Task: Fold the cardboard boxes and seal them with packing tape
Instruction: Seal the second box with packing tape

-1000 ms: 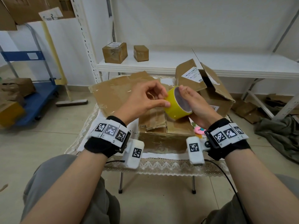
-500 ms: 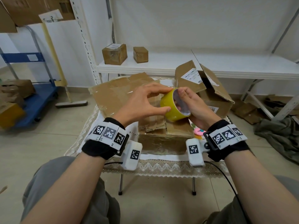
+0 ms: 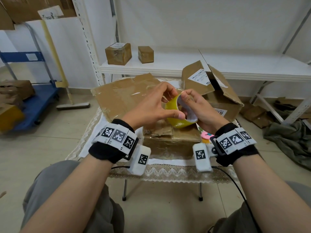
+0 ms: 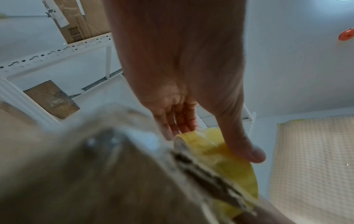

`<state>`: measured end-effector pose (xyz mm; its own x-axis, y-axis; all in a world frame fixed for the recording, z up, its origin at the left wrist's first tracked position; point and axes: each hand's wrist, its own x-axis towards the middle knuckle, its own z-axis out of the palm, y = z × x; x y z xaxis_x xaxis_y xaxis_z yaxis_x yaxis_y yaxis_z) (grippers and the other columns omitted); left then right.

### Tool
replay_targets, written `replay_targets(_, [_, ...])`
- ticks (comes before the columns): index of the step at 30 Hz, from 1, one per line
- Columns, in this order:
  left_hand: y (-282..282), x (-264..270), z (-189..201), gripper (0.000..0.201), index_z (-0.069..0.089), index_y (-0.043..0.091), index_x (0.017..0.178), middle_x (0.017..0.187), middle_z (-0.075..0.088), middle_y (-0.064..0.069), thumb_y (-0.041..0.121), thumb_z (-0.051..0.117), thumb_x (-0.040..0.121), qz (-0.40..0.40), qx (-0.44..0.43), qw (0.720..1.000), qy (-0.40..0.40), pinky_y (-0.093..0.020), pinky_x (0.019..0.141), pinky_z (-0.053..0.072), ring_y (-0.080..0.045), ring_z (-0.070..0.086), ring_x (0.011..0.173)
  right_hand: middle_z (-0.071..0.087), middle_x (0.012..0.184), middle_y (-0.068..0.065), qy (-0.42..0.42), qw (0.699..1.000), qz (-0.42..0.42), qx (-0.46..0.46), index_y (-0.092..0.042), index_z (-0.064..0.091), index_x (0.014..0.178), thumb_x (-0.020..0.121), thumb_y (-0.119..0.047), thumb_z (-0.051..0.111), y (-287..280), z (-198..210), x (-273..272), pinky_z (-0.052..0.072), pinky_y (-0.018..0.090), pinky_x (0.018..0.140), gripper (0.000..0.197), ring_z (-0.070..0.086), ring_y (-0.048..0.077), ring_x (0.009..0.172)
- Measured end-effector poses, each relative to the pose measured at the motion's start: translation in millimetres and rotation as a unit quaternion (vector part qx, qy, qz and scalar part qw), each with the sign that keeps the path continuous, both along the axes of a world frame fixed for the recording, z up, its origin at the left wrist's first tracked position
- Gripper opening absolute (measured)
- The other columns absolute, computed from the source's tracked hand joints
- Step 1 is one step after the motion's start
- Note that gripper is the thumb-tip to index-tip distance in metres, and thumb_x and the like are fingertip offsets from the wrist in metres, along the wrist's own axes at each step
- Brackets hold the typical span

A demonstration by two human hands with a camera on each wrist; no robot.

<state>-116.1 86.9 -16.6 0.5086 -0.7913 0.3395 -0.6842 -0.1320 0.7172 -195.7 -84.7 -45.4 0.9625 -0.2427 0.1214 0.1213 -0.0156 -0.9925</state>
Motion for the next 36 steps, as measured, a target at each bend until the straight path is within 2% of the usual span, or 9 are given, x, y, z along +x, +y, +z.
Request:
replay_targets(4, [-1.9,0.2,-4.7,0.057,0.051,0.013,0.116,0.112,0.052,0.005,0.03,0.085,0.074,-0.003,-0.009,1.0,0.003,-0.026,0.098,0.045,-0.016,0.053,0.11,0.071,0.077,-0.008,0.001,1.0,-0.005,0.012,-0.016,0.05,0.105,0.104,-0.029,0.047,0.6,0.6,-1.5,0.048,0.022,0.061,0.013,0.05,0.028,0.09])
replay_targets(9, [-3.7,1.7,-9.4,0.058,0.045,0.015,0.12,0.113,0.046,0.01,0.031,0.081,0.078,-0.027,-0.004,0.999,0.024,-0.02,0.102,0.043,-0.015,0.05,0.115,0.071,0.075,-0.009,-0.005,1.0,-0.002,0.015,-0.016,0.049,0.104,0.1,-0.033,0.05,1.1,1.5,-2.7,0.048,0.021,0.06,0.018,0.049,0.028,0.086])
replay_targets(13, [-3.0,3.8,-9.4,0.064,0.043,0.023,0.123,0.105,0.042,0.01,0.047,0.076,0.073,-0.039,0.011,0.998,0.047,-0.031,0.106,0.044,-0.003,0.05,0.107,0.072,0.077,-0.008,-0.004,1.0,0.0,0.019,-0.017,0.05,0.105,0.091,-0.04,0.055,-0.1,0.9,-2.5,0.048,0.024,0.063,0.028,0.049,0.029,0.089])
replay_targets(15, [-3.8,4.3,-10.1,0.066,0.044,0.024,0.123,0.105,0.042,0.01,0.048,0.076,0.071,-0.04,0.003,0.998,0.048,-0.03,0.108,0.043,0.001,0.049,0.104,0.072,0.078,-0.006,-0.005,1.0,0.003,0.024,-0.015,0.049,0.107,0.088,-0.042,0.056,-0.8,0.3,-2.4,0.048,0.023,0.061,0.033,0.049,0.028,0.085])
replay_targets(17, [-4.5,5.5,-10.3,0.067,0.044,0.021,0.123,0.112,0.042,0.011,0.046,0.078,0.071,-0.042,-0.006,0.998,0.042,-0.023,0.107,0.042,0.001,0.048,0.109,0.071,0.078,-0.005,-0.008,1.0,0.007,0.026,-0.015,0.049,0.107,0.089,-0.042,0.056,-0.7,-0.6,-1.8,0.047,0.02,0.056,0.033,0.049,0.025,0.079])
replay_targets(21, [-5.5,8.7,-12.8,0.066,0.046,0.017,0.123,0.115,0.044,0.012,0.043,0.081,0.073,-0.045,-0.009,0.998,0.037,-0.022,0.106,0.042,-0.008,0.048,0.115,0.07,0.077,-0.005,-0.01,1.0,0.007,0.018,-0.013,0.048,0.109,0.089,-0.043,0.056,-1.2,-1.6,-0.7,0.046,0.019,0.055,0.037,0.048,0.022,0.075])
replay_targets(25, [-5.8,6.5,-15.3,0.062,0.046,0.017,0.125,0.119,0.044,0.007,0.046,0.074,0.078,-0.043,-0.022,0.999,0.02,-0.013,0.103,0.039,-0.005,0.049,0.115,0.069,0.077,-0.005,-0.006,1.0,-0.006,0.022,-0.012,0.047,0.114,0.101,-0.036,0.051,-5.1,-4.5,0.3,0.044,0.021,0.056,0.027,0.047,0.019,0.071])
replay_targets(31, [-5.7,8.8,-15.1,0.071,0.046,0.017,0.124,0.118,0.045,0.009,0.057,0.076,0.073,-0.044,-0.011,0.999,0.017,-0.02,0.1,0.043,-0.005,0.049,0.111,0.07,0.079,-0.003,-0.003,1.0,0.005,0.023,-0.012,0.047,0.115,0.092,-0.043,0.057,-4.5,-5.1,1.2,0.046,0.022,0.057,0.04,0.046,0.026,0.078])
replay_targets(36, [-7.2,9.5,-17.9,0.053,0.043,0.022,0.123,0.116,0.042,0.013,0.044,0.071,0.082,-0.049,-0.022,0.999,0.006,-0.011,0.093,0.041,0.013,0.044,0.103,0.07,0.082,0.0,-0.004,1.0,-0.003,0.03,-0.013,0.048,0.114,0.091,-0.044,0.058,-6.8,-7.1,2.0,0.045,0.026,0.062,0.039,0.046,0.031,0.088])
